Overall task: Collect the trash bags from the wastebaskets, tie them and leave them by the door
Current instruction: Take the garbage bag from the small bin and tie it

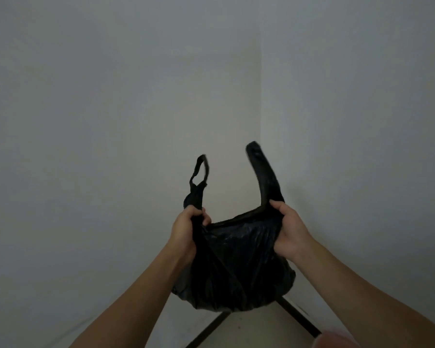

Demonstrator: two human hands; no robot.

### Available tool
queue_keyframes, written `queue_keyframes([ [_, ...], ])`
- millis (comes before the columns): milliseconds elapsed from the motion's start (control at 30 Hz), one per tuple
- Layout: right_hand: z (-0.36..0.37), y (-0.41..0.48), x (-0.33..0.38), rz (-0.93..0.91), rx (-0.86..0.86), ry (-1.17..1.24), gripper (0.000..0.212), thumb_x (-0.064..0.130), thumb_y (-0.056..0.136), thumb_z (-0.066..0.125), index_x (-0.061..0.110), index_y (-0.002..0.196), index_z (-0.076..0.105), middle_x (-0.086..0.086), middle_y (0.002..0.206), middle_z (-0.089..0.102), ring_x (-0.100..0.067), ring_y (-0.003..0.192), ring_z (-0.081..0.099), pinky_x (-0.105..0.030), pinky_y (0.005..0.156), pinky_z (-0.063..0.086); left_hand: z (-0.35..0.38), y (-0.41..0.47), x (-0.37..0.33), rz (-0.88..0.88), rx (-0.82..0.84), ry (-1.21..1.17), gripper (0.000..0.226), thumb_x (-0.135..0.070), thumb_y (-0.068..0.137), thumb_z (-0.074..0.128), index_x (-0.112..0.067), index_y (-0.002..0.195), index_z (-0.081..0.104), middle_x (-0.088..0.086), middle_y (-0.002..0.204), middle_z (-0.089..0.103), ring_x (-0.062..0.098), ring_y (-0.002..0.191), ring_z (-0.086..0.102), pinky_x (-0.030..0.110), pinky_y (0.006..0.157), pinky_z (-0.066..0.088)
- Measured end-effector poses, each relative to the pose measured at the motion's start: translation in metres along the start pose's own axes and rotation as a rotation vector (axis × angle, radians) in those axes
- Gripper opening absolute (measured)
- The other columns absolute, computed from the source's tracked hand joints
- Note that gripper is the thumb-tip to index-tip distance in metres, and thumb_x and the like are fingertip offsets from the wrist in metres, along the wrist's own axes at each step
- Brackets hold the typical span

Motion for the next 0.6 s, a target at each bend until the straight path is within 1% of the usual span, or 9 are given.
queue_keyframes([
  [67, 0.004, 0.0, -0.009, 0.011, 0.05, 0.004, 0.025, 0.028, 0.071, 0.073, 0.008, 0.085, 0.067, -0.007, 0.068, 0.063, -0.024, 0.062, 0.063, -0.033, 0.064, 0.054, -0.007, -0.003, -0.009, 0.126, 0.005, 0.338, 0.033, -0.022, 0.092, 0.047, -0.011, 0.062, 0.043, 0.0, 0.054, 0.041, 0.015, 0.049, 0.038, 0.026, 0.052, 0.032],
  [167, 0.01, -0.005, -0.017, 0.024, 0.174, -0.114, 0.034, 0.03, 0.067, 0.085, 0.012, 0.091, 0.067, -0.003, 0.066, 0.056, -0.021, 0.065, 0.054, -0.034, 0.068, 0.05, -0.01, -0.009, -0.021, 0.346, 0.045, 0.673, 0.031, -0.022, 0.1, 0.044, -0.008, 0.072, 0.045, 0.0, 0.058, 0.045, 0.009, 0.048, 0.041, 0.019, 0.047, 0.035],
  [233, 0.012, -0.007, -0.02, 0.017, 0.203, -0.224, 0.029, 0.03, 0.066, 0.088, 0.012, 0.081, 0.07, 0.0, 0.067, 0.054, -0.017, 0.063, 0.055, -0.032, 0.068, 0.051, -0.013, -0.013, -0.027, 0.448, 0.045, 0.782, 0.027, -0.015, 0.1, 0.042, -0.007, 0.074, 0.047, 0.002, 0.063, 0.048, 0.005, 0.049, 0.044, 0.015, 0.05, 0.037],
  [300, 0.014, -0.008, -0.018, -0.004, 0.192, -0.211, 0.02, 0.026, 0.075, 0.08, 0.013, 0.069, 0.067, -0.002, 0.074, 0.062, -0.018, 0.067, 0.062, -0.034, 0.071, 0.054, -0.015, -0.015, -0.033, 0.532, 0.025, 0.882, 0.024, -0.01, 0.099, 0.043, -0.008, 0.076, 0.049, 0.001, 0.067, 0.052, 0.002, 0.052, 0.046, 0.011, 0.052, 0.037],
  [367, 0.014, -0.003, -0.011, -0.025, 0.149, -0.074, 0.022, 0.024, 0.087, 0.068, 0.013, 0.068, 0.065, -0.006, 0.087, 0.071, -0.024, 0.079, 0.069, -0.038, 0.077, 0.057, -0.015, -0.018, -0.038, 0.625, 0.018, 1.011, 0.02, -0.006, 0.098, 0.044, -0.008, 0.079, 0.05, 0.002, 0.07, 0.055, 0.007, 0.06, 0.05, 0.017, 0.056, 0.039],
  [433, 0.012, 0.003, -0.004, -0.022, 0.065, 0.004, 0.02, 0.023, 0.094, 0.06, 0.011, 0.078, 0.062, -0.005, 0.072, 0.066, -0.023, 0.073, 0.066, -0.036, 0.073, 0.056, -0.011, -0.019, -0.039, 0.709, 0.03, 1.174, 0.013, -0.003, 0.094, 0.046, -0.006, 0.084, 0.053, 0.009, 0.077, 0.057, 0.02, 0.071, 0.054, 0.032, 0.064, 0.042],
  [467, 0.01, 0.004, -0.004, -0.022, 0.004, -0.089, 0.018, 0.024, 0.096, 0.057, 0.01, 0.085, 0.062, -0.002, 0.059, 0.058, -0.021, 0.064, 0.061, -0.033, 0.068, 0.053, -0.006, -0.02, -0.037, 0.751, 0.045, 1.281, 0.009, -0.003, 0.092, 0.048, -0.006, 0.087, 0.054, 0.01, 0.08, 0.056, 0.025, 0.076, 0.053, 0.037, 0.068, 0.041],
  [500, 0.007, 0.006, -0.003, -0.042, -0.06, -0.295, 0.02, 0.024, 0.097, 0.056, 0.008, 0.092, 0.064, 0.0, 0.051, 0.051, -0.018, 0.055, 0.056, -0.029, 0.061, 0.05, 0.001, -0.022, -0.034, 0.8, 0.066, 1.408, 0.006, -0.004, 0.09, 0.049, -0.008, 0.09, 0.054, 0.009, 0.083, 0.055, 0.028, 0.08, 0.051, 0.038, 0.071, 0.039],
  [600, 0.012, 0.005, 0.001, -0.211, -0.113, -0.991, 0.023, 0.025, 0.098, 0.053, 0.007, 0.099, 0.067, 0.001, 0.048, 0.05, -0.013, 0.045, 0.05, -0.022, 0.049, 0.041, 0.022, -0.025, -0.021, 0.915, 0.164, 1.773, 0.008, -0.013, 0.086, 0.049, -0.016, 0.094, 0.049, 0.005, 0.09, 0.058, 0.027, 0.089, 0.047, 0.035, 0.077, 0.032],
])
Point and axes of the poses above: each hand's wrist, its own y-axis towards the middle knuckle, its own z-axis out of the palm, x = y × z, the point moved 4 cm from there along y, towards the middle knuckle
